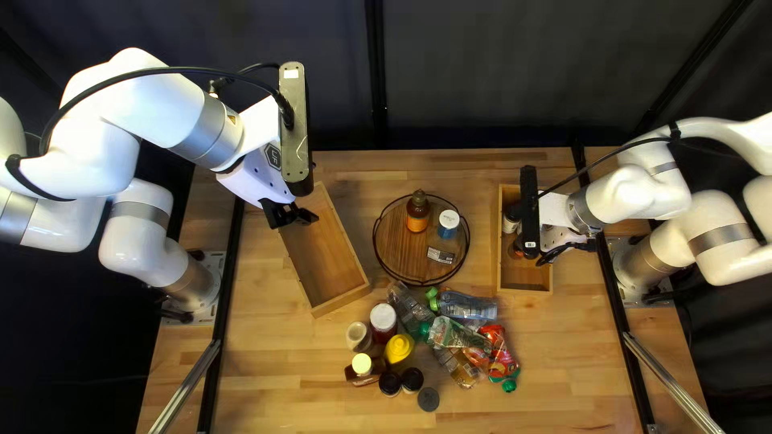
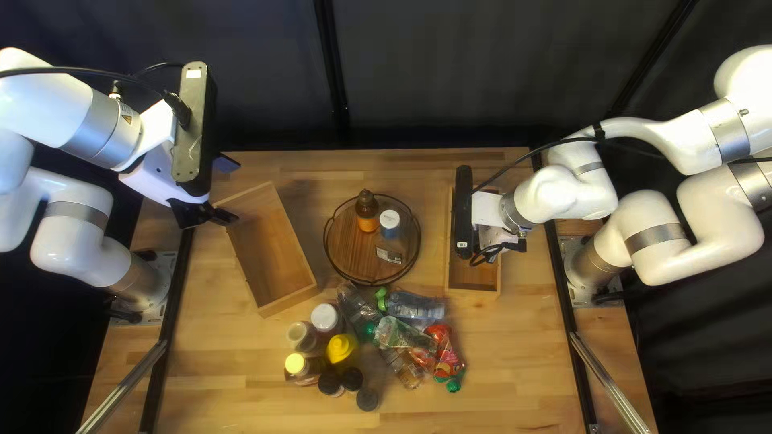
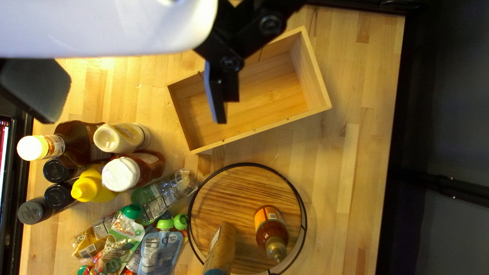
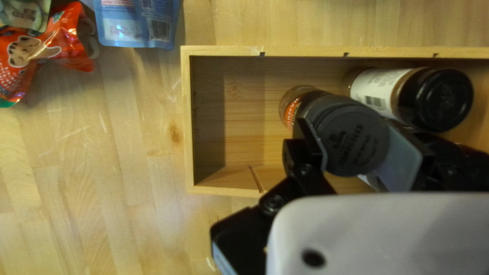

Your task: Separate condiments, baby food and spices and place it in 3 different racks/containers

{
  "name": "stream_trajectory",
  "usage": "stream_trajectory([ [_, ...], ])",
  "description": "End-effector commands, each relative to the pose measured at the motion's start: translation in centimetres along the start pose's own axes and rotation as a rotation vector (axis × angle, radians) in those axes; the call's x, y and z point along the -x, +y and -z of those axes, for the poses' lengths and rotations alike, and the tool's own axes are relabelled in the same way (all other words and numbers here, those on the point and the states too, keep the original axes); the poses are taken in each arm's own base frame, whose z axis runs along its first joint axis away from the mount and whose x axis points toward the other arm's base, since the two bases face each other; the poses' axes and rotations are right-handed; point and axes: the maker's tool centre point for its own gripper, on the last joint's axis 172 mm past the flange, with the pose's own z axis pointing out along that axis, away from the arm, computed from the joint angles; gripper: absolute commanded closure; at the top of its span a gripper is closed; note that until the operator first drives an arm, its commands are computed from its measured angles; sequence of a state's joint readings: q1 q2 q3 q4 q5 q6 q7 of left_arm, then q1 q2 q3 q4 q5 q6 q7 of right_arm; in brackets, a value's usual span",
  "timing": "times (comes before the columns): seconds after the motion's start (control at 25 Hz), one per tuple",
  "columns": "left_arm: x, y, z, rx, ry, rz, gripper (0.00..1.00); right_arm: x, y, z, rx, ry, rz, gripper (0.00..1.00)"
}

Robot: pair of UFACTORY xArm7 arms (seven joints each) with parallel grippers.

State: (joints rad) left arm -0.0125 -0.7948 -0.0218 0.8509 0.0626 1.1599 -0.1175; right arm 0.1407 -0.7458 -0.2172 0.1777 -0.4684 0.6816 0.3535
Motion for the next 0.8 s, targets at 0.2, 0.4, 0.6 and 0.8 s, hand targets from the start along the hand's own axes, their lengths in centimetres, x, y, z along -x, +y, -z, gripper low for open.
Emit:
stream_trajectory([
  [0.2,0.0,0.0,0.0,0.0,0.0,0.0,0.0,-0.7,-0.9,-0.8,-0.02,-0.003,0.006,0.86],
  [0.4,0.0,0.0,0.0,0.0,0.0,0.0,0.0,-1.0,-1.1,-1.0,-0.027,-0.009,0.006,0.56],
  [0.6,0.0,0.0,0.0,0.0,0.0,0.0,0.0,-1.3,-1.1,-1.3,-0.035,-0.016,0.001,0.25],
  [0.8,0.0,0.0,0.0,0.0,0.0,0.0,0.0,-1.9,-1.8,0.4,-0.027,-0.025,0.011,0.15],
])
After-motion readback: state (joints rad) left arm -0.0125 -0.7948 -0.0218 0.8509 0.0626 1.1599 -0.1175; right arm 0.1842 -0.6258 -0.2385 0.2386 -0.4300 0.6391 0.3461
